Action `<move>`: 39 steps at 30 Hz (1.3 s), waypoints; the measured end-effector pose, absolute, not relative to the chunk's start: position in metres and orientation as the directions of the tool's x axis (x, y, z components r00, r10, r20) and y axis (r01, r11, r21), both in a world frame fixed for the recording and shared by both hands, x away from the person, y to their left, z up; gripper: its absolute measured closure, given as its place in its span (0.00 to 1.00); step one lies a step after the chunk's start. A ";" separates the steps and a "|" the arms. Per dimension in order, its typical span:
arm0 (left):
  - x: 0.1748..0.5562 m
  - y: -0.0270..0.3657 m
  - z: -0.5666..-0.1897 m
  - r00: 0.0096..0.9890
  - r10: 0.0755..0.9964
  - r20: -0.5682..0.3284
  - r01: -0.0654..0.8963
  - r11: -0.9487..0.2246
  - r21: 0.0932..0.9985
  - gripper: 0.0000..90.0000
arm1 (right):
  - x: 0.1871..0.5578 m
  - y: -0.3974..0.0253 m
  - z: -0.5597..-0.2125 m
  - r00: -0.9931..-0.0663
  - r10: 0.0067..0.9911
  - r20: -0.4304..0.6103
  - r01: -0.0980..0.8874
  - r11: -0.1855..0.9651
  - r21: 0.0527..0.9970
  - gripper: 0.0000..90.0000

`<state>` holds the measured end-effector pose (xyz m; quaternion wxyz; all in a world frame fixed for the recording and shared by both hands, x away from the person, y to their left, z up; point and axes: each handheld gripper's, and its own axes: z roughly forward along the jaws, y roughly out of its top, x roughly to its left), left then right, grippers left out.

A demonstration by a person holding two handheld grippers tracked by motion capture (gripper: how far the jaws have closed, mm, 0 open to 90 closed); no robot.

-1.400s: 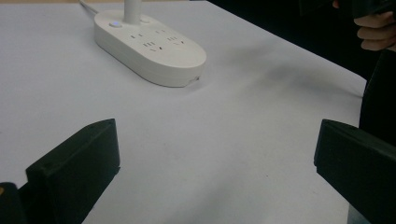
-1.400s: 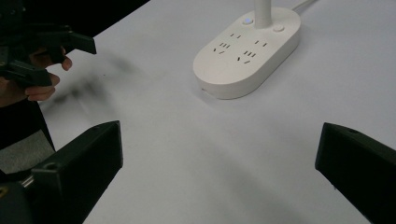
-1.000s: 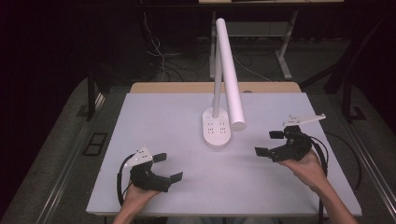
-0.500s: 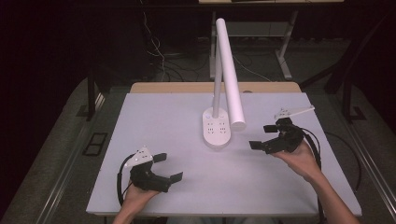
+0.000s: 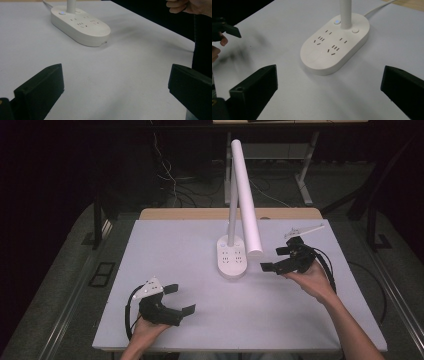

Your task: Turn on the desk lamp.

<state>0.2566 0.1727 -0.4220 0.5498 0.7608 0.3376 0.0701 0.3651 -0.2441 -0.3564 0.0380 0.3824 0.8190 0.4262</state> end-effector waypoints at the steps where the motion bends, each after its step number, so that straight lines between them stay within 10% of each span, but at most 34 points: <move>1: 0.257 0.173 -0.422 0.762 0.591 -0.265 0.437 -0.168 0.884 0.00 | 0.368 -0.242 -0.356 -0.703 0.663 0.259 0.595 0.348 0.724 0.01; 39: 0.257 0.174 -0.422 0.766 0.585 -0.267 0.435 -0.165 0.885 0.00 | 0.440 -0.218 -0.367 -0.646 0.697 0.311 0.657 0.300 0.692 0.12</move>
